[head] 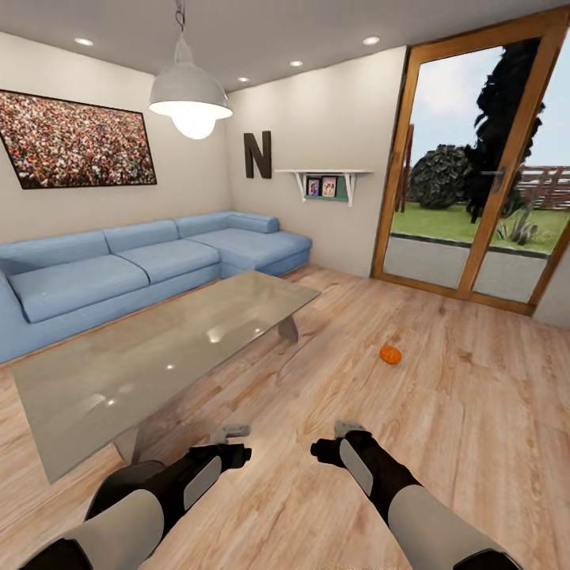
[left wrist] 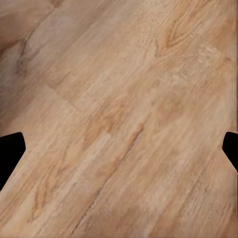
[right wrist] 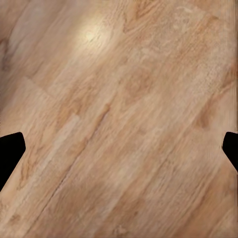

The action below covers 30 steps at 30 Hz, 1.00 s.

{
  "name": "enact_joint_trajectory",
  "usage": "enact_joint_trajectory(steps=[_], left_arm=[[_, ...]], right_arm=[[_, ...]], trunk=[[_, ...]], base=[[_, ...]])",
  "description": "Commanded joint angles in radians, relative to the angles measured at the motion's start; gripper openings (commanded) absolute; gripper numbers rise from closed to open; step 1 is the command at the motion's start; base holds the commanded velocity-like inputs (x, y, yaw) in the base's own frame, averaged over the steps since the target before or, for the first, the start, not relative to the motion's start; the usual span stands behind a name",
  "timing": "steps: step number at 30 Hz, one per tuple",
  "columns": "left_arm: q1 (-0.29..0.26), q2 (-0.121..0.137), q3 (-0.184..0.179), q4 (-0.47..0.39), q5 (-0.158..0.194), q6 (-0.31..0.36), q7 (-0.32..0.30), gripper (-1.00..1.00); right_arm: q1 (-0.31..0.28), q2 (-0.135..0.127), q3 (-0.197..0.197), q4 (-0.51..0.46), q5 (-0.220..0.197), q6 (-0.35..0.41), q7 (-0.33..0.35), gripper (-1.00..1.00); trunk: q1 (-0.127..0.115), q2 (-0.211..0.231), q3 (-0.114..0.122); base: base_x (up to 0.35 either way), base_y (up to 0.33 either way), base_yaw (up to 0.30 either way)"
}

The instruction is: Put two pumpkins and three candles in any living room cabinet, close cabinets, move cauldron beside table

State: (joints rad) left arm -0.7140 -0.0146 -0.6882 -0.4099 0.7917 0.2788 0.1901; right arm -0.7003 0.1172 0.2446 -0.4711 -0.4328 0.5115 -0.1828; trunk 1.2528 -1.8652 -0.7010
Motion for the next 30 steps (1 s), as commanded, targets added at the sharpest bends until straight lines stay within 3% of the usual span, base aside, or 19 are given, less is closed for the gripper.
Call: enact_joint_trajectory(steps=[1,13,20,30], left_arm=[[-0.001,0.001,-0.008,-0.002,0.011,0.002,0.009,1.00],[-0.001,0.002,-0.008,-0.001,0.011,0.002,0.009,1.00],[-0.001,0.002,-0.008,-0.001,0.011,0.002,0.009,1.00],[-0.001,0.001,-0.010,-0.001,0.011,0.001,0.010,1.00]], right_arm=[[-0.001,-0.001,0.007,-0.002,-0.011,0.002,-0.009,1.00],[-0.001,0.000,0.007,-0.003,-0.012,0.001,-0.007,1.00],[-0.001,-0.001,0.007,-0.003,-0.012,0.002,-0.007,1.00],[-0.001,-0.001,0.007,-0.003,-0.012,0.002,-0.007,1.00]], trunk=[[0.000,-0.001,-0.001],[0.000,-0.001,0.001],[0.000,-0.001,0.006],[0.000,-0.001,0.013]], base=[[-0.047,0.062,-0.122],[-0.010,0.172,-0.055],[0.000,0.243,-0.231],[0.000,0.041,-0.266]])
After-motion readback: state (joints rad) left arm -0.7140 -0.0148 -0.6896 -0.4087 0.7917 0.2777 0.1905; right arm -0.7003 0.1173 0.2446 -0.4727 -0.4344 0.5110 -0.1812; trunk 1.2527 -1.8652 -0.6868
